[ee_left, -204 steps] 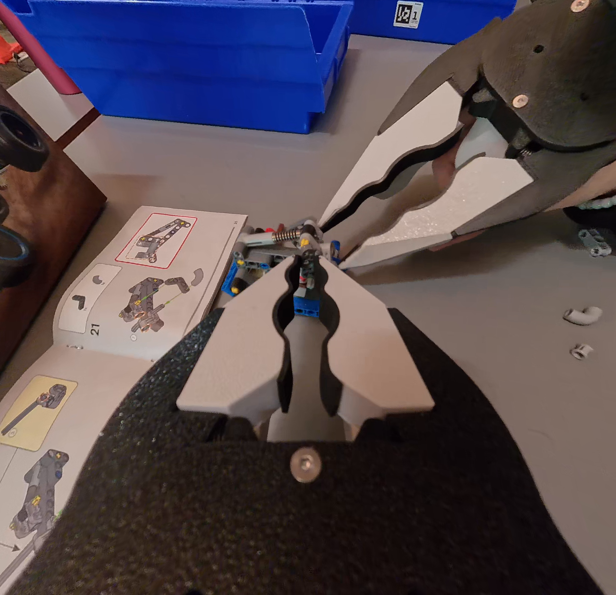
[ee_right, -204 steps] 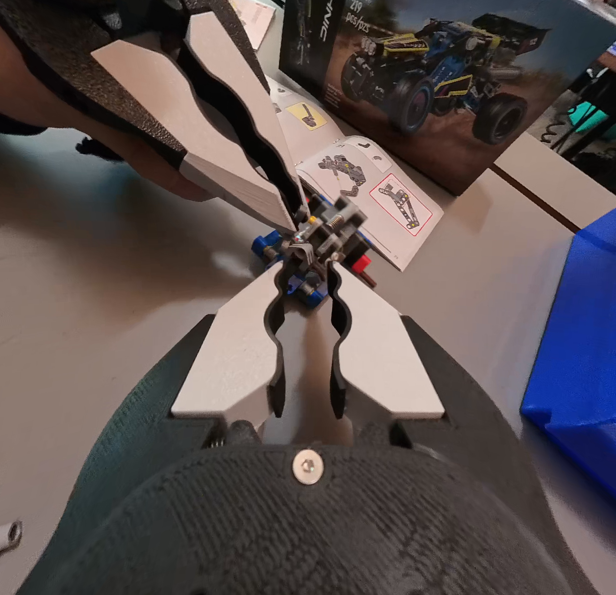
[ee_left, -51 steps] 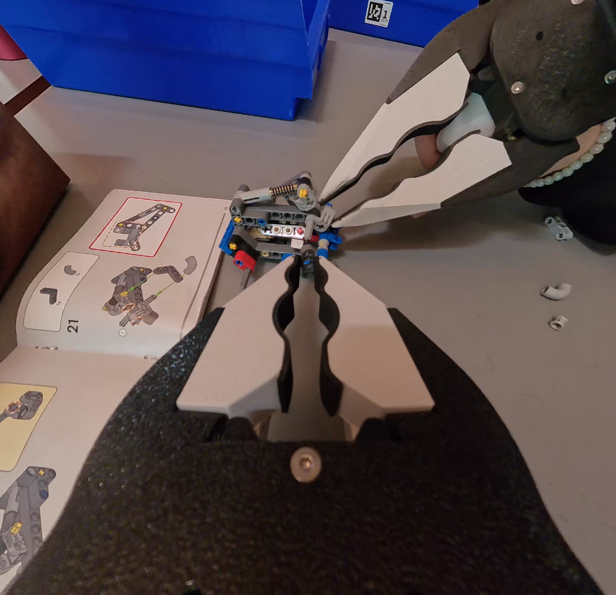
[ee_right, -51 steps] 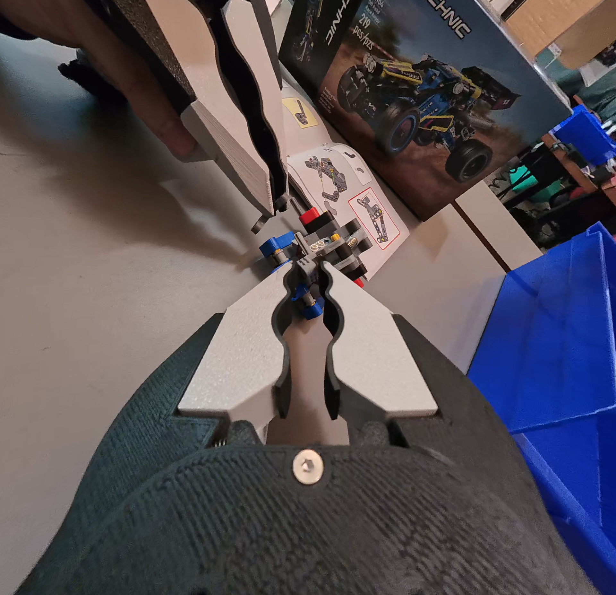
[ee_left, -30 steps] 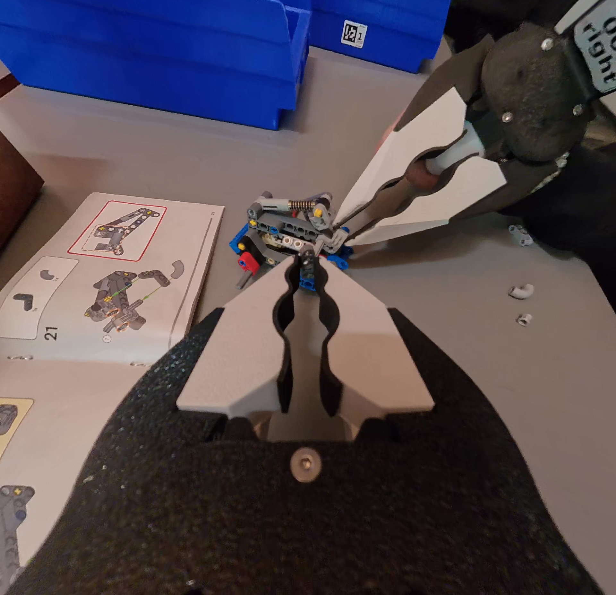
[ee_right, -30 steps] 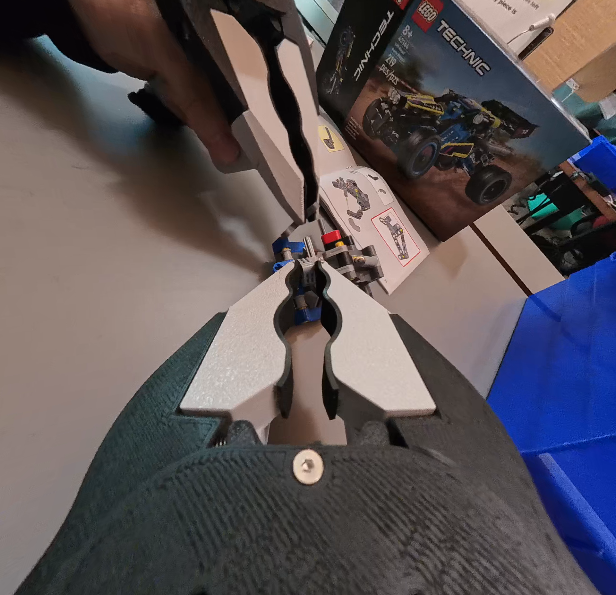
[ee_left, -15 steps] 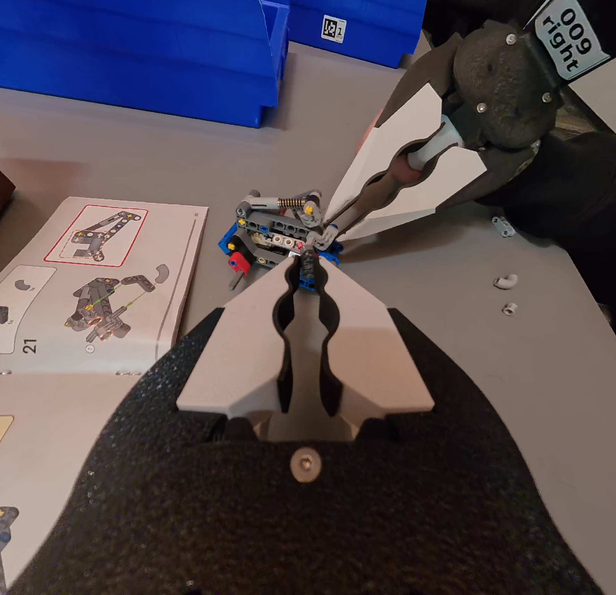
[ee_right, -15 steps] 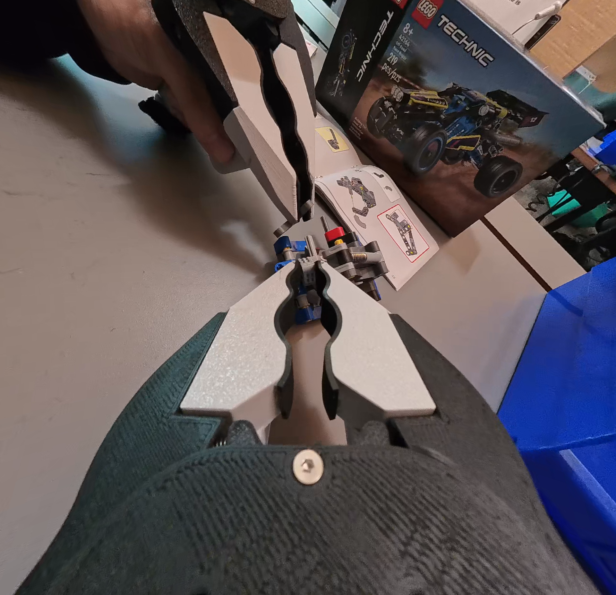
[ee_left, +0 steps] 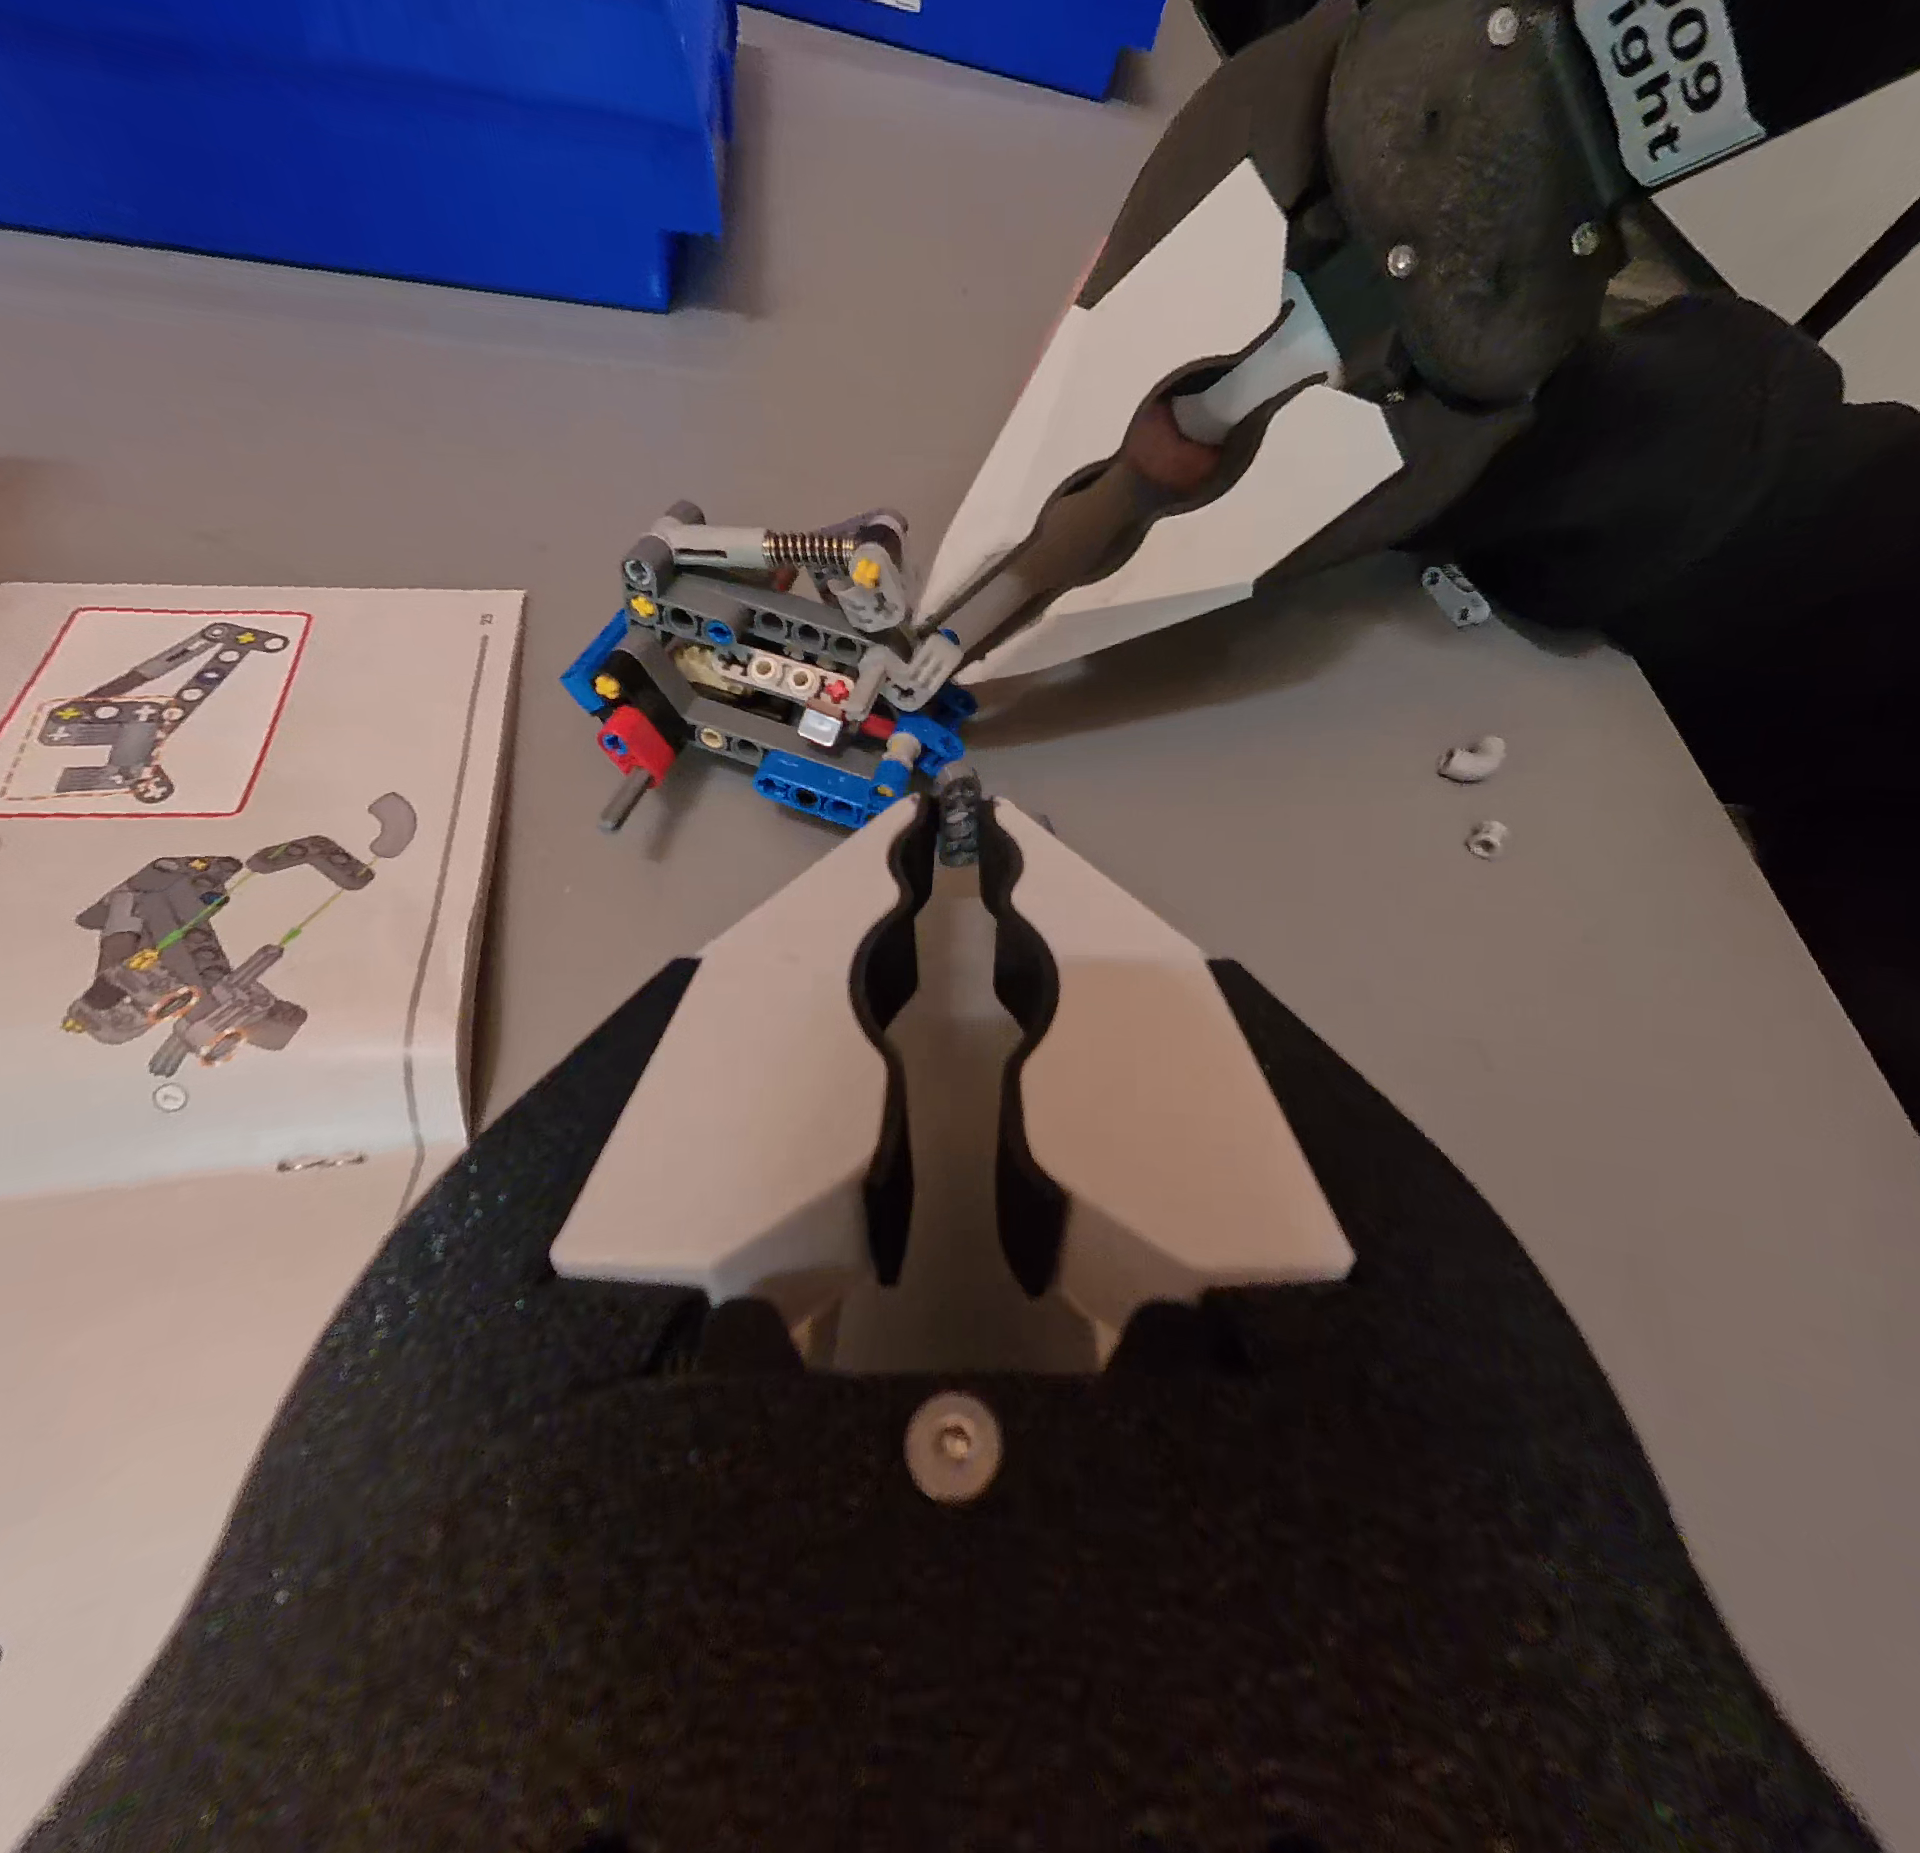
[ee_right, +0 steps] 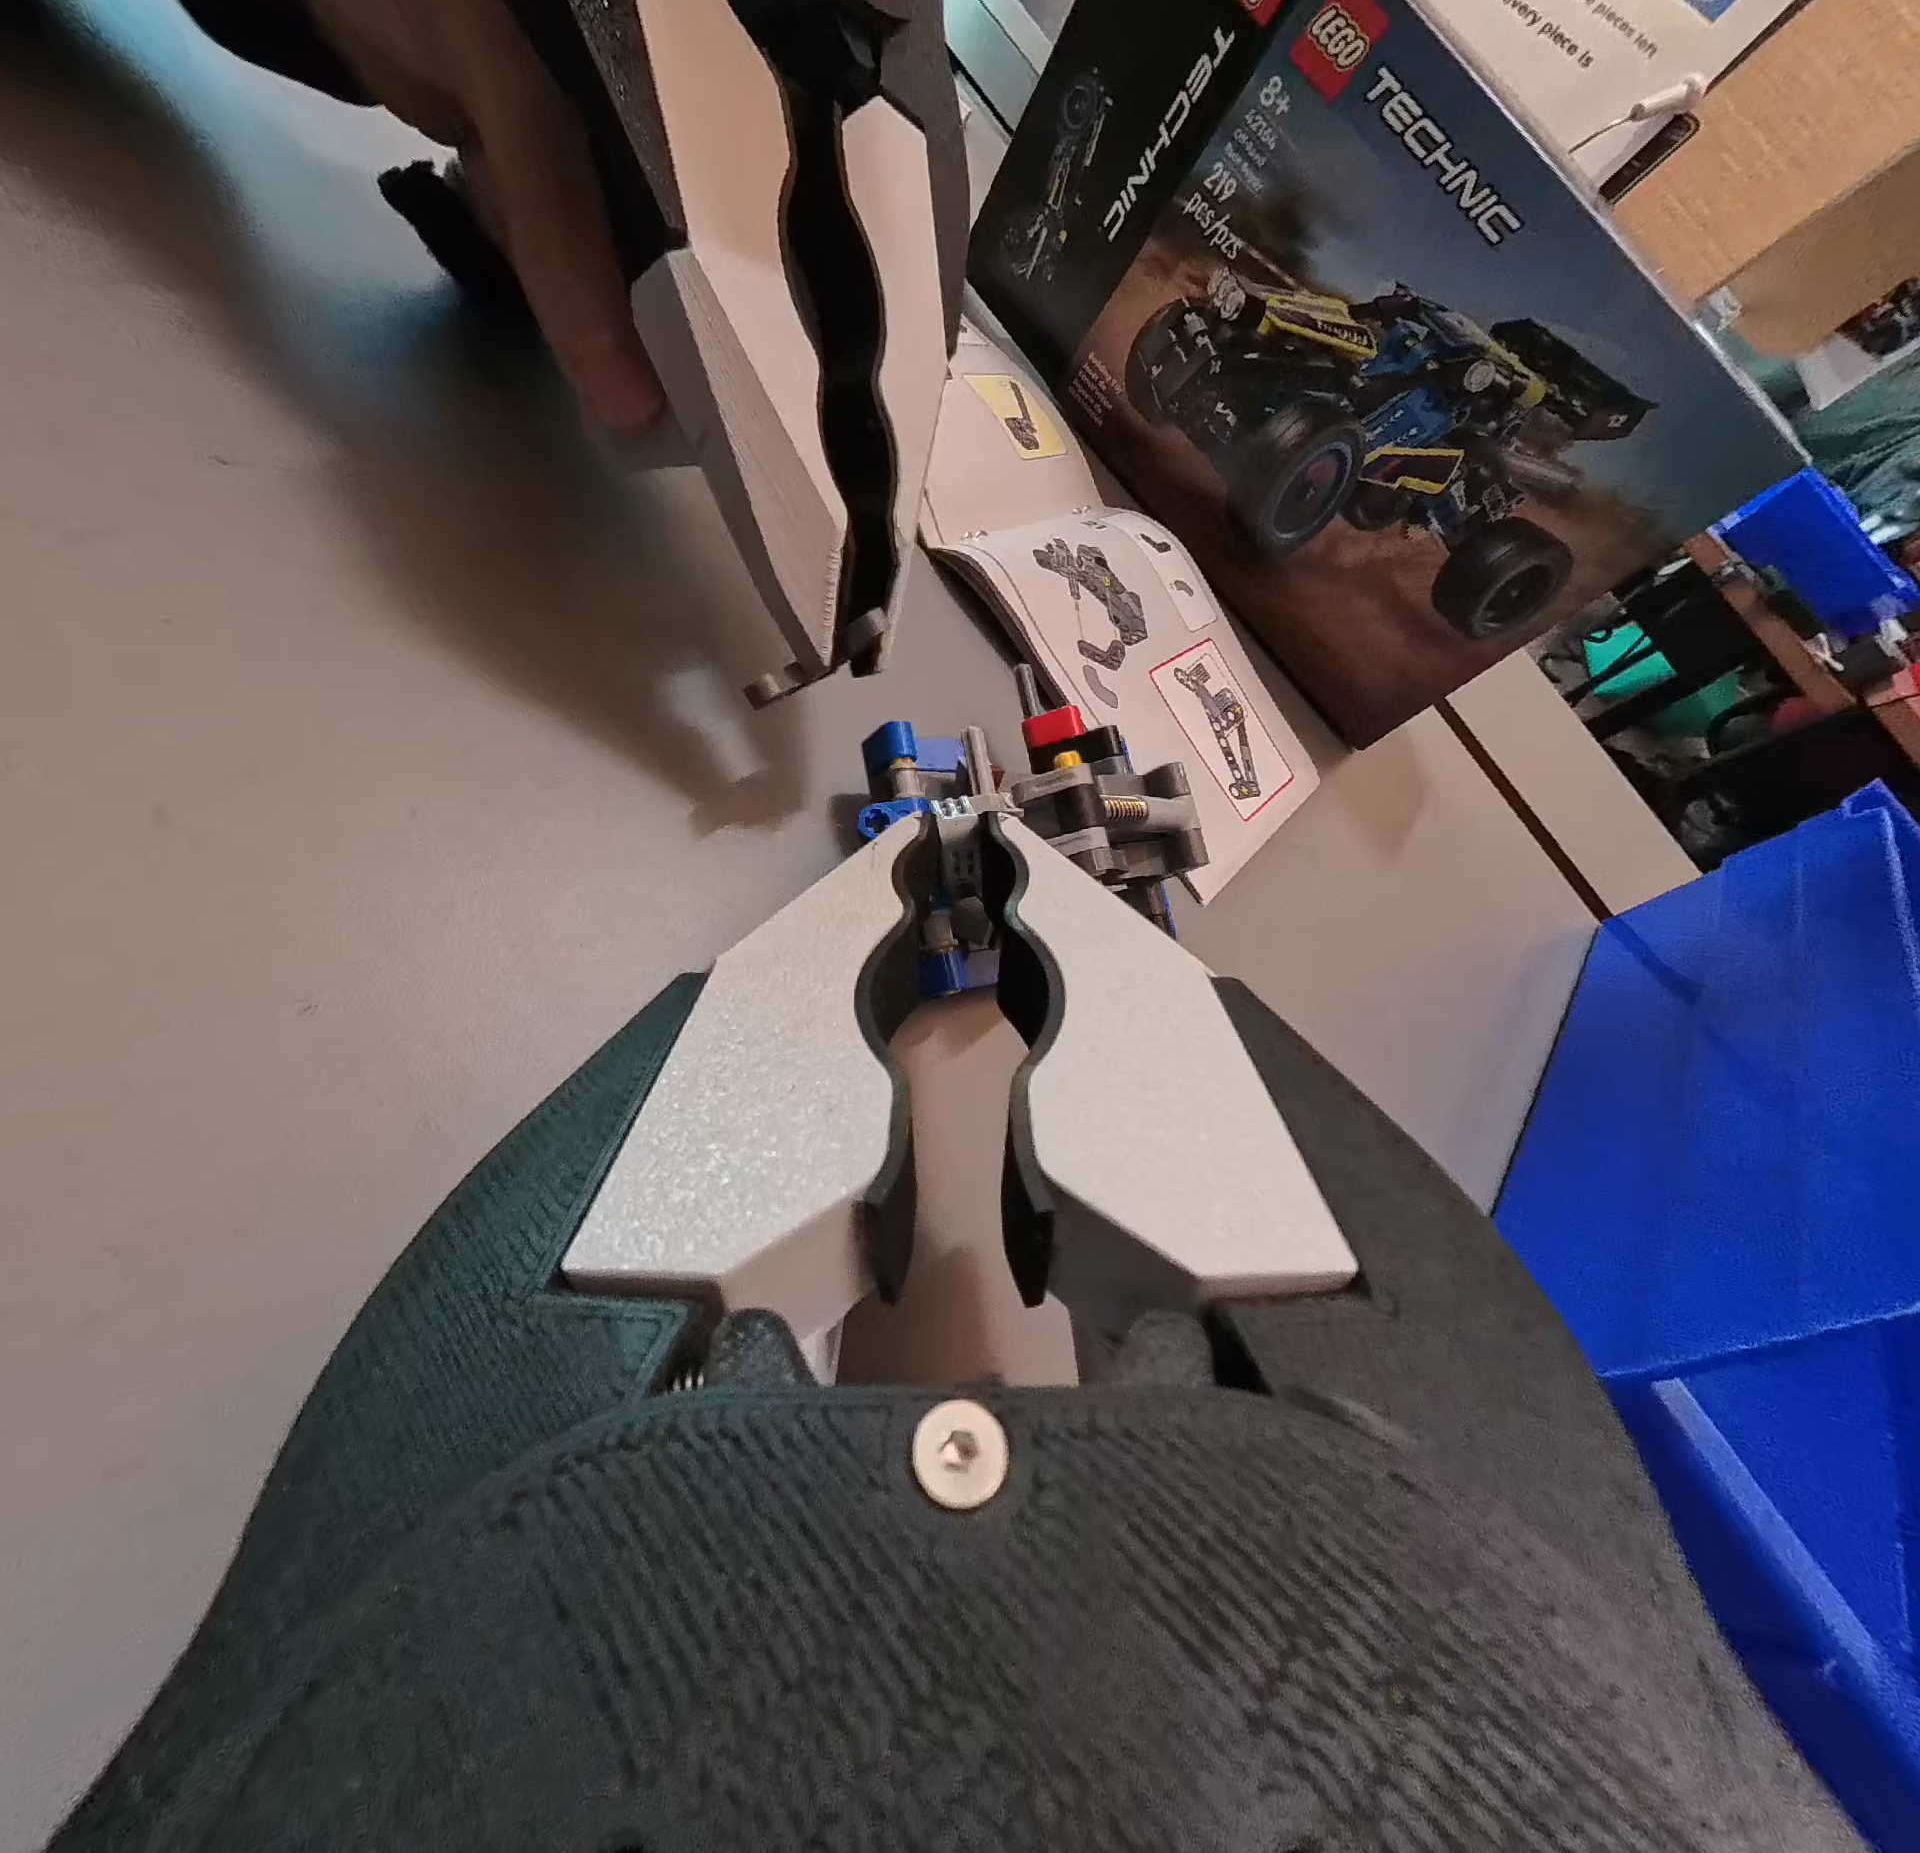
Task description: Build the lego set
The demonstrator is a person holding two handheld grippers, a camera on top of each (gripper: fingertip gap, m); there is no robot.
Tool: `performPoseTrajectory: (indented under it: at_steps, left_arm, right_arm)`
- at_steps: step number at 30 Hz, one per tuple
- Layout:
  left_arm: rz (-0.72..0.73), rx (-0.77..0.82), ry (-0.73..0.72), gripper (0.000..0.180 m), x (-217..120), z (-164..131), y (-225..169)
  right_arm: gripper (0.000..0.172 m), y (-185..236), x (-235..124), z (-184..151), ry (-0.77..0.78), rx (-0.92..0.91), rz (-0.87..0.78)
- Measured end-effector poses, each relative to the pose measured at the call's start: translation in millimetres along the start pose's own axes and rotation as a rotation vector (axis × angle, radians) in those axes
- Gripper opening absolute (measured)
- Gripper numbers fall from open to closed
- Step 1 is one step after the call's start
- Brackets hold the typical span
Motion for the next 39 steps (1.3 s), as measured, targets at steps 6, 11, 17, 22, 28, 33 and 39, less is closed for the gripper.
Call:
performPoseTrajectory:
  at_steps: [6,11,17,22,28,33,39]
  left_arm:
    - [-0.047,-0.015,0.005,0.004,-0.1,-0.5,-3.9]
    - [-0.061,-0.027,0.003,0.004,-0.3,-0.2,-4.3]
    - [-0.062,-0.035,-0.001,0.004,-0.8,0.5,-3.5]
    - [-0.07,-0.021,0.019,0.004,0.6,-1.8,-5.5]
    - [-0.075,-0.026,0.026,0.004,1.0,-2.6,-5.6]
    - [-0.079,-0.026,0.03,0.004,1.2,-3.0,-6.2]
    - [-0.088,-0.025,0.038,0.004,1.9,-4.1,-7.5]
  right_arm:
    - [0.004,2.1,0.6,0.7,-0.006,-0.005,0.009]
    - [0.004,2.7,0.9,0.8,-0.009,-0.014,0.011]
    - [0.004,3.0,1.0,0.6,-0.006,-0.026,0.011]
    - [0.004,2.9,1.1,0.5,0.0,-0.039,0.01]
    - [0.004,0.7,0.6,2.1,0.008,0.029,0.043]
    - [0.004,0.7,-0.5,4.3,0.001,0.095,0.065]
    - [0.005,3.2,-6.9,4.0,0.002,0.201,0.131]
Point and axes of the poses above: each gripper's, where its closed fingertips meet, x out along the fingers, z out of its top, y = z × x across the jaws, the point moved 2 cm from there along -x, back along the fingers, and after that the axes turned 11 degrees about -y, right-handed, at the moved point
